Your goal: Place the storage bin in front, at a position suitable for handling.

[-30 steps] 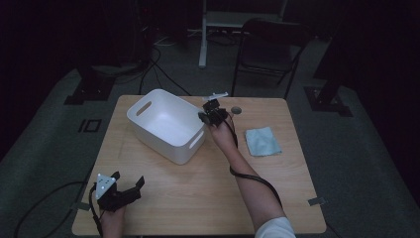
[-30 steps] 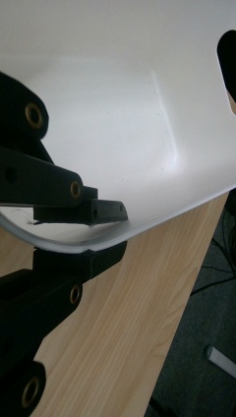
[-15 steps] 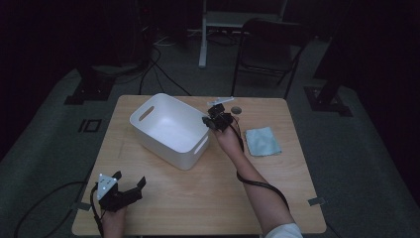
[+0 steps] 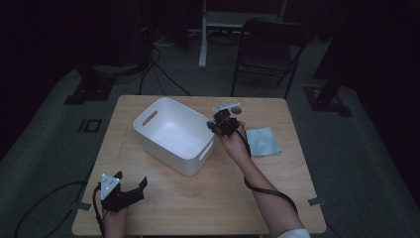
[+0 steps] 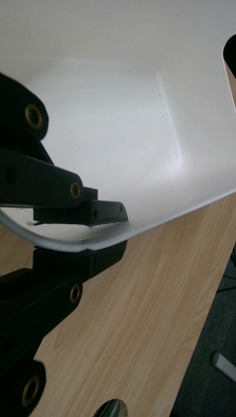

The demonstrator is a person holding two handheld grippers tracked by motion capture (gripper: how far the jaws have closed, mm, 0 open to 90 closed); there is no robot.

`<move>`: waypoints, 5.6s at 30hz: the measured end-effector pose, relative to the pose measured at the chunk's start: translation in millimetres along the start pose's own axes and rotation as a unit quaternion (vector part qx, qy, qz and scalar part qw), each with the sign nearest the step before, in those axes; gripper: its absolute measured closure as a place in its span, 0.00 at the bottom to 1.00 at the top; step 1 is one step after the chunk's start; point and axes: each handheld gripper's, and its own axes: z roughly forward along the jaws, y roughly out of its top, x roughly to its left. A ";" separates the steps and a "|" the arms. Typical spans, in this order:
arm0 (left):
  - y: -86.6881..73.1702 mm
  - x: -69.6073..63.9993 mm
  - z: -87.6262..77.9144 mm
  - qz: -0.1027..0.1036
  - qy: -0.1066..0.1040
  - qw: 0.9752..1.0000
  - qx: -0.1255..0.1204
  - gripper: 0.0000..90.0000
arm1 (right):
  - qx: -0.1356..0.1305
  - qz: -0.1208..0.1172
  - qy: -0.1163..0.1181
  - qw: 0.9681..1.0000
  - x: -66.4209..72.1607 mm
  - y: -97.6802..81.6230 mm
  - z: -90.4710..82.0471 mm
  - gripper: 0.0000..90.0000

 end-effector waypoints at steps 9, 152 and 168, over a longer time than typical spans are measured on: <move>1.4 -4.0 -3.0 -0.010 -0.036 0.998 -0.040 0.02 | -0.001 0.001 0.005 1.000 -0.9 -10.4 -11.7 0.91; 82.8 -62.3 7.9 0.094 -0.179 0.977 0.064 0.85 | -0.074 0.032 0.036 0.996 8.9 -141.8 -170.9 0.95; 80.8 -64.5 0.0 0.079 -0.163 0.981 0.068 0.84 | -0.081 0.033 0.050 0.995 -4.3 -129.5 -154.9 0.94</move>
